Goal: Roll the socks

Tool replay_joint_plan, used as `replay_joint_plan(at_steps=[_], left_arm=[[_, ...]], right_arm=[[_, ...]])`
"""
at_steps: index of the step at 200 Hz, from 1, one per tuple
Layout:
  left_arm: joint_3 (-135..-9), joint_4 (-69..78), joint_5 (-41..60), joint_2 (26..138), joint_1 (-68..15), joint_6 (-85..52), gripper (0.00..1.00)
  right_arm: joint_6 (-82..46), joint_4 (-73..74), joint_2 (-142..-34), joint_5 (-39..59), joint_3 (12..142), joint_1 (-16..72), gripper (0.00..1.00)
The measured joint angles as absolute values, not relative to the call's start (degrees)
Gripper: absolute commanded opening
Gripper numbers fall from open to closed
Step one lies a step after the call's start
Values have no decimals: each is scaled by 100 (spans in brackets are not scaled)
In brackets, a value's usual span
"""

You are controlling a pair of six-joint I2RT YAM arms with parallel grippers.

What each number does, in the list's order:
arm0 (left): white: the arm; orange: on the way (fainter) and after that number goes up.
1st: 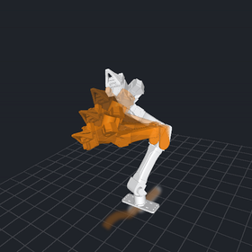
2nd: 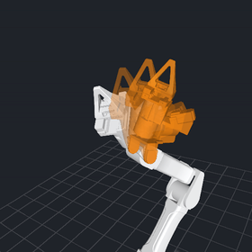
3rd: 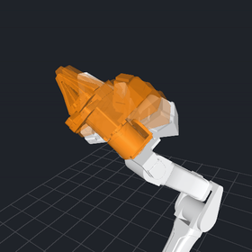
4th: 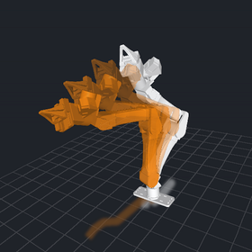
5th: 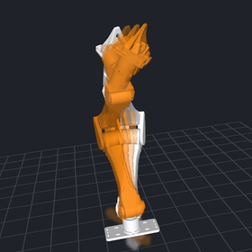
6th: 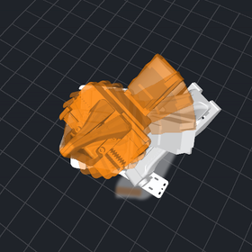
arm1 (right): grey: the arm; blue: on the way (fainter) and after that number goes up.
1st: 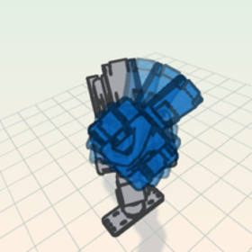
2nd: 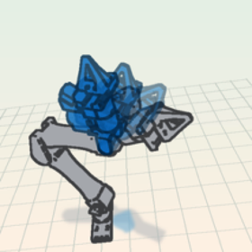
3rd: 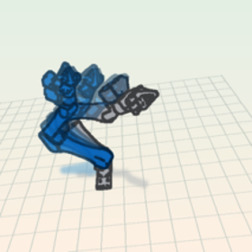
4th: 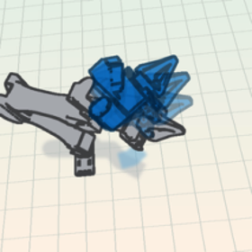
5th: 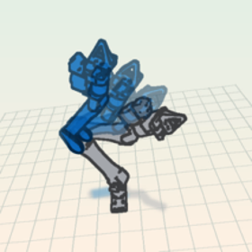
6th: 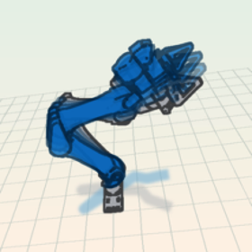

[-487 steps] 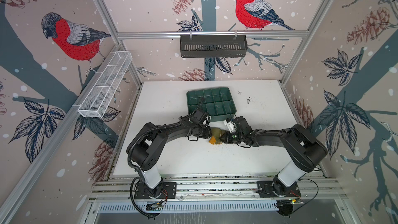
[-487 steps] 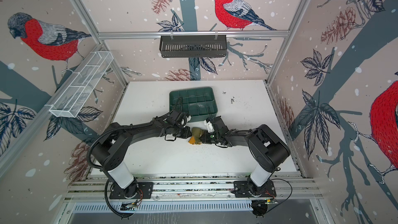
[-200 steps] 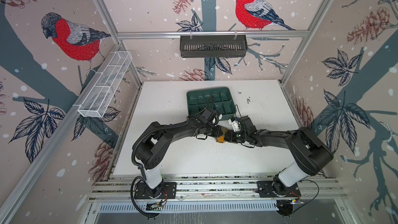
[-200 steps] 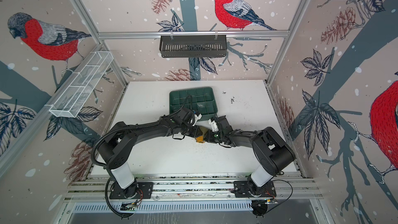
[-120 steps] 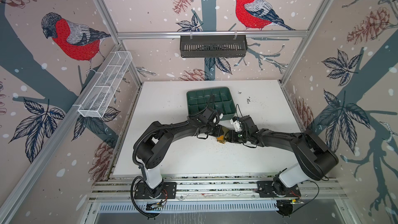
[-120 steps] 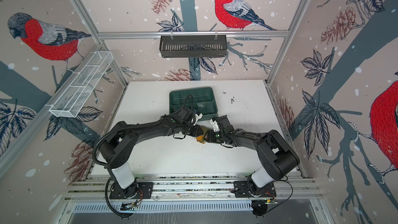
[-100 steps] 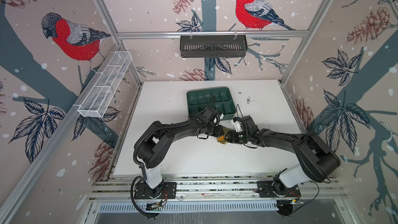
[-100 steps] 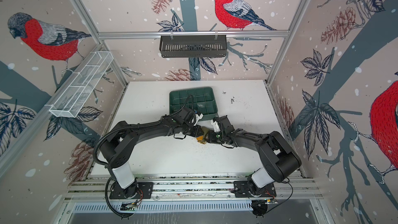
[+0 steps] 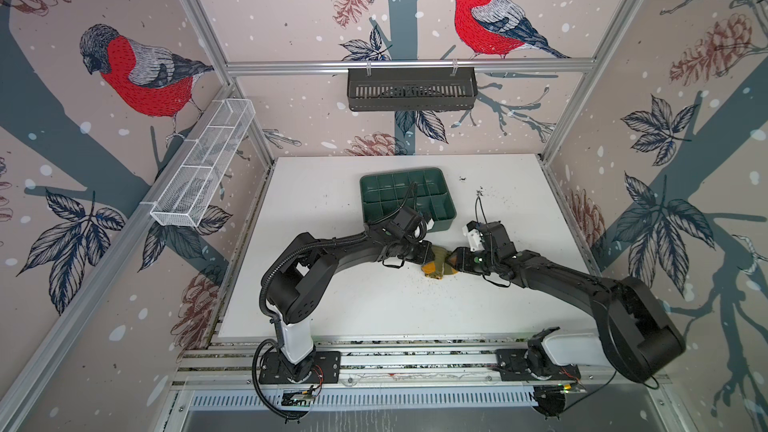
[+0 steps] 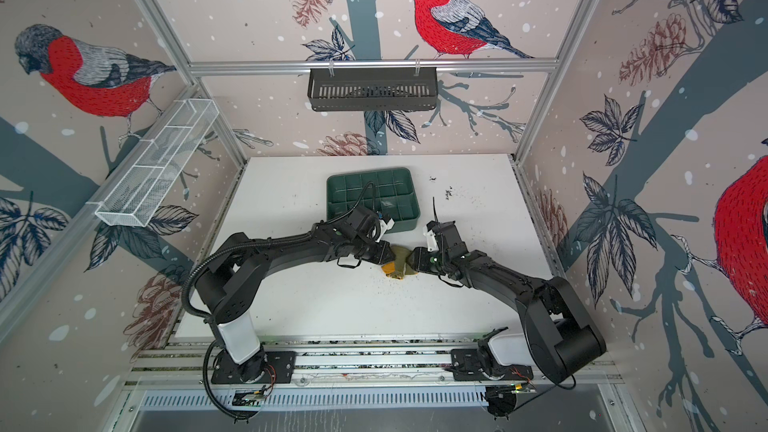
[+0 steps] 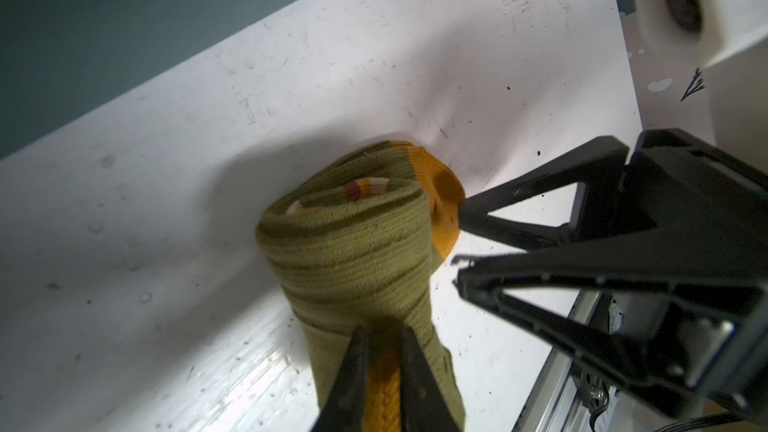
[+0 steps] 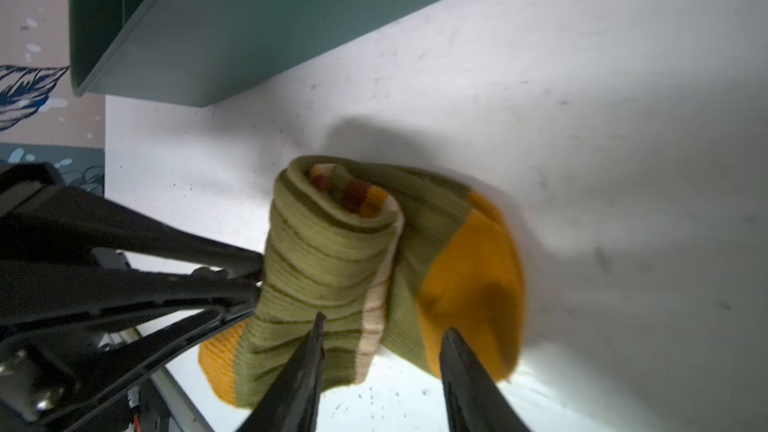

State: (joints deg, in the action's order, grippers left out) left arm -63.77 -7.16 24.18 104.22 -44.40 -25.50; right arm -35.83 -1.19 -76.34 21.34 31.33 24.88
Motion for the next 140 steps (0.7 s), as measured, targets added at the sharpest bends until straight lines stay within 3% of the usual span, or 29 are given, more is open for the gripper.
replay_joint_plan(at_steps=[71,140], left_arm=[[-6464,-718,2436,10462,-4475,-2547,17],[-6508,-692,2543,10571,-4512,-2552,17]], right_arm=[[-3739,-119,-7575,1852,2954,2088,42],[-3885,373,-7907,2274,2766,1984,36]])
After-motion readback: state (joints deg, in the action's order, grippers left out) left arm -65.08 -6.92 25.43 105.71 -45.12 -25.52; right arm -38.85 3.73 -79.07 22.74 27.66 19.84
